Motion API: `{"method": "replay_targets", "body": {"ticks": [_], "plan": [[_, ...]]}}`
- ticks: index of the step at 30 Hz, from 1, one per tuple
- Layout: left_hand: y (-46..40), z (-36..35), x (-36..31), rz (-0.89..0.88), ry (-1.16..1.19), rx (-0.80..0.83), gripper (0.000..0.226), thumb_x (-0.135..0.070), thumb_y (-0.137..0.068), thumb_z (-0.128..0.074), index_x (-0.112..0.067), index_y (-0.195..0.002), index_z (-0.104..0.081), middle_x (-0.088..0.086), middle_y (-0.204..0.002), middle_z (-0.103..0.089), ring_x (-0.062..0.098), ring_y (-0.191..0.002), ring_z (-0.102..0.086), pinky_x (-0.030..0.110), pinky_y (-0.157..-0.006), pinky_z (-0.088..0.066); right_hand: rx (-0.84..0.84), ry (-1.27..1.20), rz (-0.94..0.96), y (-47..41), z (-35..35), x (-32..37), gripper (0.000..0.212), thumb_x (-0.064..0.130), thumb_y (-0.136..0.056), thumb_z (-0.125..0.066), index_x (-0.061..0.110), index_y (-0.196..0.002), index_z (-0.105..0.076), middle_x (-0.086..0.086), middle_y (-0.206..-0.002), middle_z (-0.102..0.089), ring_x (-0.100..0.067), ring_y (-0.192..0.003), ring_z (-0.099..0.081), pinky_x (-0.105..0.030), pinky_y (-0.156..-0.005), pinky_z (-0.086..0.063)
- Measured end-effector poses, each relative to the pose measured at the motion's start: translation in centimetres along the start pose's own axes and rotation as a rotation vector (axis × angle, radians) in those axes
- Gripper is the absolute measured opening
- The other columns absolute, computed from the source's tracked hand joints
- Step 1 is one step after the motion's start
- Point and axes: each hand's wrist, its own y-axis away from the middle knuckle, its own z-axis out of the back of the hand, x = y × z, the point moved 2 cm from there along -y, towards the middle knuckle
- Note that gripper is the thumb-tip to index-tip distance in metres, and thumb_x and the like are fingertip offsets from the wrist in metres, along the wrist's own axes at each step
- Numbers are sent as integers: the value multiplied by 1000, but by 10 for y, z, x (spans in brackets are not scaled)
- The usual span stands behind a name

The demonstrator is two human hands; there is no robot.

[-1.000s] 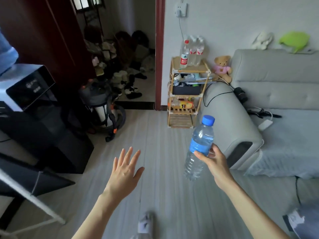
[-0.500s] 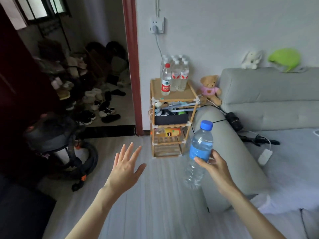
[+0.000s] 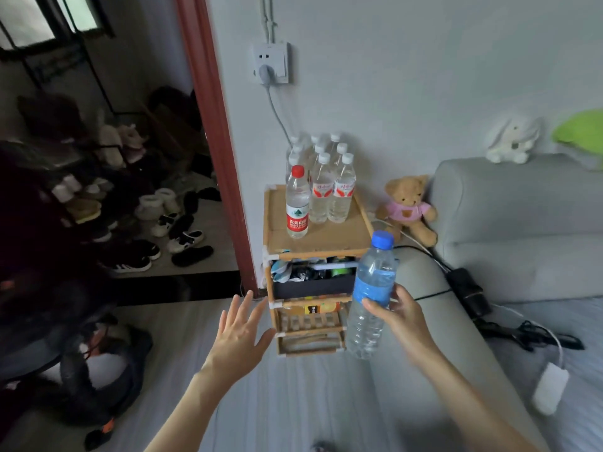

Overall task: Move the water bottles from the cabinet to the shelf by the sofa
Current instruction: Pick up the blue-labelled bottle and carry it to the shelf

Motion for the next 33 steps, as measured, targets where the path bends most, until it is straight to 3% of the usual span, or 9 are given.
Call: {"method": "replay_targets", "body": {"ticks": [10, 13, 17, 21, 23, 25, 27, 29, 33], "plan": [[-155, -2, 6, 64, 6, 80, 60, -41, -94, -37, -24, -144, -11, 7, -155, -4, 29, -142, 5, 45, -114, -2, 35, 42, 22, -167, -23, 30, 45, 19, -71, -76, 19, -108, -50, 0, -108, -60, -16, -101, -59, -37, -91, -48], [-194, -13, 12, 46, 1, 116, 61, -40, -94, -37, -25, -144, -7, 5, -155, -3, 31, -141, 3, 46, -114, -3, 23, 58, 48, -206, -40, 34, 48, 23, -70, -77, 21, -109, -50, 1, -112, -60, -14, -103, -58, -34, -89, -48], [-242, -27, 20, -2, 36, 175, 61, -35, -94, -40, -22, -144, -9, 1, -154, -5, 28, -141, 0, 47, -113, -6, 28, 98, 96, -251, -66, 37, 52, 24, -71, -76, 24, -114, -48, 6, -114, -58, -7, -104, -55, -19, -82, -43], [-281, -39, 32, -37, -12, 199, 59, -35, -93, -41, -18, -144, -15, 6, -154, -2, 26, -142, 3, 47, -113, -7, 56, 117, 87, -281, -83, 27, 60, 20, -69, -78, 21, -120, -48, 5, -115, -60, -7, -104, -57, -27, -88, -47], [-292, -48, 35, -35, -65, 276, 60, -42, -93, -32, -18, -144, -12, 8, -155, 1, 28, -141, 8, 44, -114, -3, 57, 96, 55, -290, -87, 22, 60, 15, -70, -77, 21, -121, -47, 3, -116, -60, -8, -106, -57, -29, -91, -47], [-297, -55, 36, -35, -104, 321, 76, -57, -80, -9, -16, -144, -13, 11, -154, 0, 33, -141, 4, 41, -114, 5, 62, 70, 34, -296, -90, 16, 58, 11, -70, -76, 19, -121, -48, 1, -116, -61, -9, -107, -58, -29, -90, -48], [-299, -59, 39, -55, -210, 325, 85, -59, -79, 3, -9, -137, -35, 19, -148, -24, 42, -135, -22, 41, -113, 7, 71, 49, 17, -302, -92, 10, 58, 7, -71, -75, 14, -121, -48, -1, -116, -61, -12, -107, -58, -26, -88, -49], [-301, -67, 44, -42, -278, 342, 79, -52, -91, 2, -12, -117, -60, 18, -125, -57, 38, -114, -54, 41, -109, -9, 81, 43, -7, -306, -93, 3, 57, 6, -71, -74, 13, -122, -48, -3, -117, -60, -14, -109, -58, -25, -88, -49], [-299, -65, 41, -12, -275, 304, 75, -50, -92, 1, -19, -111, -64, 12, -119, -63, 31, -107, -60, 41, -89, -47, 128, 38, -24, -312, -92, -5, 59, 6, -72, -74, 12, -123, -45, -5, -122, -57, -13, -112, -56, -30, -92, -47]]}}
